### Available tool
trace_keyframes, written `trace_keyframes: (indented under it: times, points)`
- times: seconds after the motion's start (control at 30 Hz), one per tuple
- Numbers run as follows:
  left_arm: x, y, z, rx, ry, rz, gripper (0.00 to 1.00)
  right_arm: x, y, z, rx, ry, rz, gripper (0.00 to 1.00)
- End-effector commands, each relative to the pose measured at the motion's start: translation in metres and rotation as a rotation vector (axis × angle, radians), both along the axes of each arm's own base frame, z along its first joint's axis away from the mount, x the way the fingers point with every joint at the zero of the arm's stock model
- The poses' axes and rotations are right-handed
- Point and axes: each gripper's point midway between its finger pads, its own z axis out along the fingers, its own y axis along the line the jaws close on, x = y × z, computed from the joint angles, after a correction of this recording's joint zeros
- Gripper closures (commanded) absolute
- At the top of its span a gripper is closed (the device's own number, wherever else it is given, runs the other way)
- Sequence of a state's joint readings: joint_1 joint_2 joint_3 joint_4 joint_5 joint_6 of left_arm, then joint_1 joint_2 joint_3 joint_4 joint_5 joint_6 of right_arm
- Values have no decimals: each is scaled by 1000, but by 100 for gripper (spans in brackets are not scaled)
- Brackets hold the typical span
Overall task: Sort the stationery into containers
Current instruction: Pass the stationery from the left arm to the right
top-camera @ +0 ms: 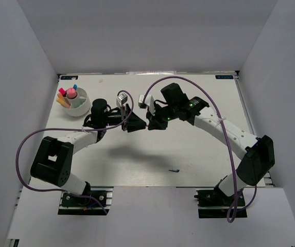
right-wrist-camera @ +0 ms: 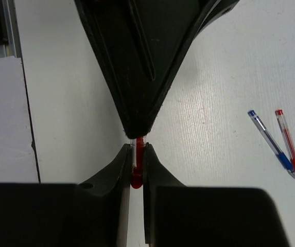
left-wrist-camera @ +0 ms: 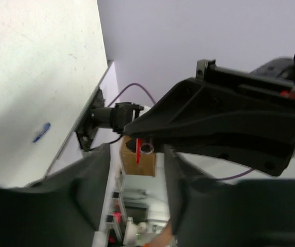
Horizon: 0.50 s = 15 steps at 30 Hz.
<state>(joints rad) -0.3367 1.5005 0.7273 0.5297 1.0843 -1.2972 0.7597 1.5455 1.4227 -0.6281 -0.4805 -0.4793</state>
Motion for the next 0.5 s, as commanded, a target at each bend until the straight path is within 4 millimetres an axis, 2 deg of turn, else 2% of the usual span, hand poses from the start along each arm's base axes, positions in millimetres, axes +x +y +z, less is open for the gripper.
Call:
trace_keyframes:
  times: [0.0,0.07,0.17,0.23,0.27,0.3,0.37,0.4,0.43,0.47]
  points:
    - [2,1,4,2,-45,13,40,-4,3,6,30,-7,27,100]
    - [6,6,6,6,-65,37,30,-1,-5,3,14,7,-11,100]
    - [21,18,6,19,-99,95,28,-2,-25,-4,-7,66,-65,100]
    - [39,29,14,26,-187,136,33,-4,-41,-7,-17,106,-105,100]
    - [49,34,9,55,-257,144,36,-7,-48,-15,-29,144,-132,100]
    - [66,41,23,81,-350,167,43,-1,-60,-14,-20,151,-179,100]
    - [101,49,19,257,-478,224,47,-6,-72,-26,-33,200,-212,100]
    - [119,48,14,430,-631,149,49,0,-83,-26,-23,216,-259,100]
    - [136,54,9,541,-712,146,50,0,-88,-31,-29,237,-277,100]
    - [141,54,0,592,-733,107,51,4,-98,-36,-31,257,-314,100]
